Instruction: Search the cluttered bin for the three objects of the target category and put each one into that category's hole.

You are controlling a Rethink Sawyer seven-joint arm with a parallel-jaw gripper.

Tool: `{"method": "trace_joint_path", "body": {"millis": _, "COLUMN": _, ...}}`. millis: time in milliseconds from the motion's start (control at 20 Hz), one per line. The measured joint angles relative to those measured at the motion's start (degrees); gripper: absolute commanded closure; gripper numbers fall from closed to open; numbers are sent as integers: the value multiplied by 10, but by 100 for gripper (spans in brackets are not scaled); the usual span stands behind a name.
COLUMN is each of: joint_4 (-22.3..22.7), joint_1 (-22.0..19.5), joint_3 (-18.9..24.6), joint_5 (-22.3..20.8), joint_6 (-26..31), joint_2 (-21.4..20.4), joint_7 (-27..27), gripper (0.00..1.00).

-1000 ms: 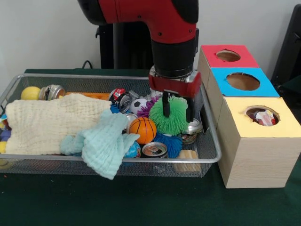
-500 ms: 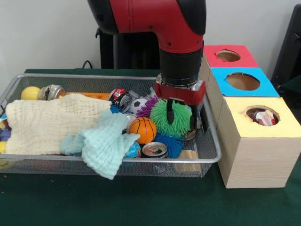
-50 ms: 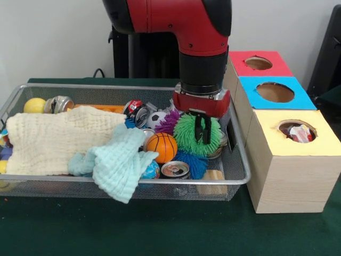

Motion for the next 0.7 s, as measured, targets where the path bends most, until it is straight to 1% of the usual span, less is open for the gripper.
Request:
{"method": "trace_joint_path", "body": {"millis": 550, "joint_4": 7, "joint_1": 8, "joint_3": -21, "joint_5": 15, "joint_6": 0, "joint_2": -6, "joint_7": 0, "gripper": 100}}
{"method": "trace_joint_path", "body": {"millis": 700, "joint_4": 12, "joint_1": 11, "joint_3": -24, "joint_5": 25, "joint_6": 1, "joint_2": -18, "joint_7": 0, "gripper": 100}}
